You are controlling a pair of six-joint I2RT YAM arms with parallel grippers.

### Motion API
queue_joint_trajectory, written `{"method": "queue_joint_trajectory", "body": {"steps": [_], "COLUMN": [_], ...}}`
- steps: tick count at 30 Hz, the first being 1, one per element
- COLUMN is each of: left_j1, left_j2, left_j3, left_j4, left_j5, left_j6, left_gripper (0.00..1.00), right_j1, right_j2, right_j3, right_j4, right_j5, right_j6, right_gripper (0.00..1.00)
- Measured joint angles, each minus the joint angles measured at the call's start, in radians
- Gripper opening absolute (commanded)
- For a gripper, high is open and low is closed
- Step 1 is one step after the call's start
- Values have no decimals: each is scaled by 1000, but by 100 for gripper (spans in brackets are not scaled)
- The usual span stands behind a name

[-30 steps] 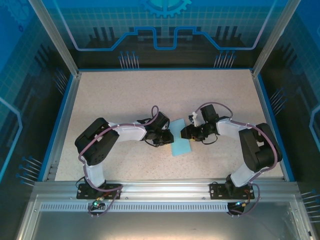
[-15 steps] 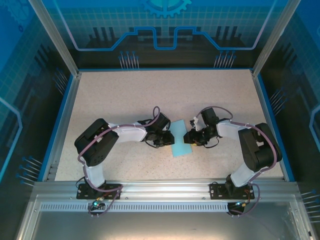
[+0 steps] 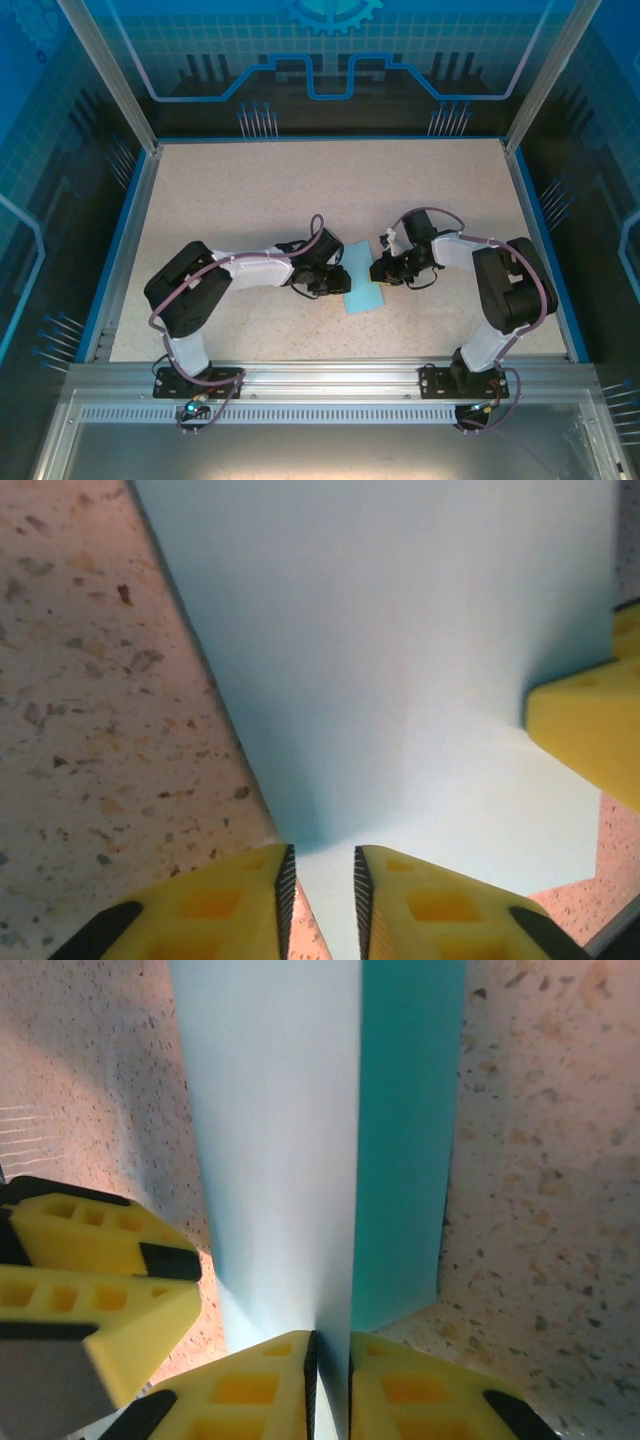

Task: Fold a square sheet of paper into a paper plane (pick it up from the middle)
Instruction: Third fold the triangle at the center of the table.

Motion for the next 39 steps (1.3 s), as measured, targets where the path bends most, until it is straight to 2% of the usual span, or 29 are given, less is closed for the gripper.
{"method": "queue_joint_trajectory", "body": {"steps": [6,9,12,14,19,24,29,39], "left_j1": [-63,-139,-221,-260,-306,-325,-344,-358], "left_j2": [-118,-167,-197,-201,-179,-95,-18,30], "left_j3": [-32,-32,-37,-43,-47,-18,55,113], "left_j4": [-8,-12,-16,-20,-37,-41,-39,-33], "left_j5": [-69,-127,-174,-195,-254,-281,-307,-397], "left_j6": [87,156,222,262,335,381,407,410], "left_gripper": [48,57,60,67,72,74,75,74], "right_j1": [0,0,0,0,0,0,0,0], "right_j2": [-12,-44,-77,-96,-106,-114,-121,-121], "right_j3": [-13,-44,-76,-100,-134,-134,-134,-134], "right_j4": [18,37,58,79,111,126,127,128], "right_j5": [-3,-3,1,2,2,6,8,8], "right_j6": [53,105,161,202,276,309,319,319], "right_gripper": [8,8,8,8,8,9,9,9]}}
